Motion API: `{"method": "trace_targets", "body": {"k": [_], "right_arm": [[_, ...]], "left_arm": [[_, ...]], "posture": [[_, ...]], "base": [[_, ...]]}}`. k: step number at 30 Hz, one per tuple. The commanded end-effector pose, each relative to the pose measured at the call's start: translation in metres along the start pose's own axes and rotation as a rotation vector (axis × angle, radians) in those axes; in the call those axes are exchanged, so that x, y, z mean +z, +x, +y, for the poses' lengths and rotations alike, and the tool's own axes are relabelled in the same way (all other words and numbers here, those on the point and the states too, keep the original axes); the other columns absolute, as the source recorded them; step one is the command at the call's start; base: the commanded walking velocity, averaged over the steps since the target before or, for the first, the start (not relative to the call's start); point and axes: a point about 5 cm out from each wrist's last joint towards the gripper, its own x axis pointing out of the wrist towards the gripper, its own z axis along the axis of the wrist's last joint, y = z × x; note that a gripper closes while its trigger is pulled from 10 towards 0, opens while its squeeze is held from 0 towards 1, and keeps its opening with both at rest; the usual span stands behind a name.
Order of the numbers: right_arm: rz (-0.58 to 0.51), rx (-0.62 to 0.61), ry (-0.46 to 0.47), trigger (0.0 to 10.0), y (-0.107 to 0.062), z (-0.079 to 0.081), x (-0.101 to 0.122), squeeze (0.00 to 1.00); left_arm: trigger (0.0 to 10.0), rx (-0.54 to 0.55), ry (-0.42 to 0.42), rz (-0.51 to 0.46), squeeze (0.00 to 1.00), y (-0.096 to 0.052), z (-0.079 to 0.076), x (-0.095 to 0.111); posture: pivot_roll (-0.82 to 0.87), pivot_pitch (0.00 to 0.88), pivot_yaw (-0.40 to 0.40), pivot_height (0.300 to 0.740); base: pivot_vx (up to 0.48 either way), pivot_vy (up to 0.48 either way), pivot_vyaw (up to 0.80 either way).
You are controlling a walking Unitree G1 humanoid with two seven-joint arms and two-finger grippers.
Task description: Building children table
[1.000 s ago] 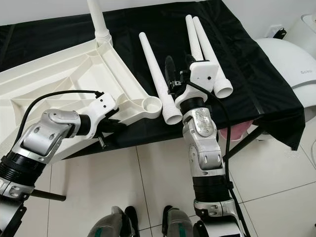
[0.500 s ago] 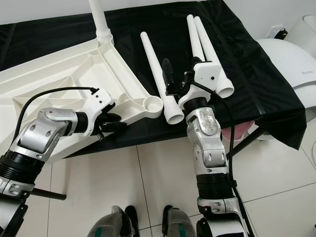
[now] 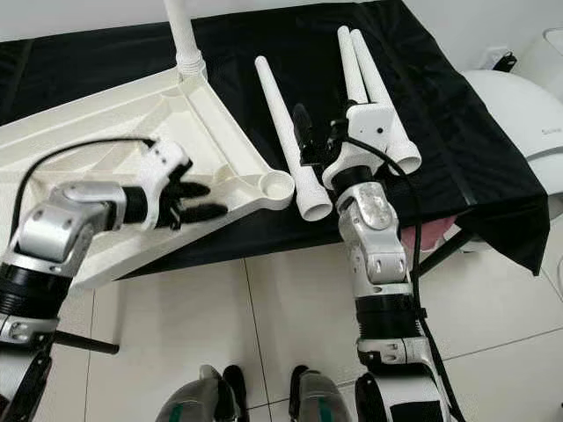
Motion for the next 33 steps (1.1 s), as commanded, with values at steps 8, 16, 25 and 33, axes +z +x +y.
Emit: {"method": "trace_targets", "body": {"k": [8,16,25,33], "right_arm": [[0.055,-0.009,-0.023,10.0,0.012,-0.005,-0.004,0.0],[0.102,-0.025,-0.072,10.0,0.021,-0.002,-0.011,0.0],[0.129,-0.027,-0.065,10.0,-0.002,0.007,-0.027,0.0],[0.182,-0.085,-0.08,10.0,0.007,-0.004,-0.029,0.0]], "left_arm": [[10.0,0.317,-0.047,-0.227,0.0,-0.009,0.016,0.028],[10.0,0.535,-0.079,-0.29,0.0,-0.011,0.023,0.027],[10.0,0.723,-0.145,-0.324,0.0,-0.015,0.011,0.006],[10.0,0.749,-0.12,-0.264,0.0,-0.008,-0.006,-0.015]], "posture": [[-0.04,0.187,0.007,0.74],[-0.04,0.183,0.002,0.74],[-0.03,0.161,-0.003,0.74],[-0.03,0.158,0.001,0.74]], "base": [[0.0,0.0,0.0],[0.0,0.0,0.0],[0.0,0.0,0.0],[0.0,0.0,0.0]]}}
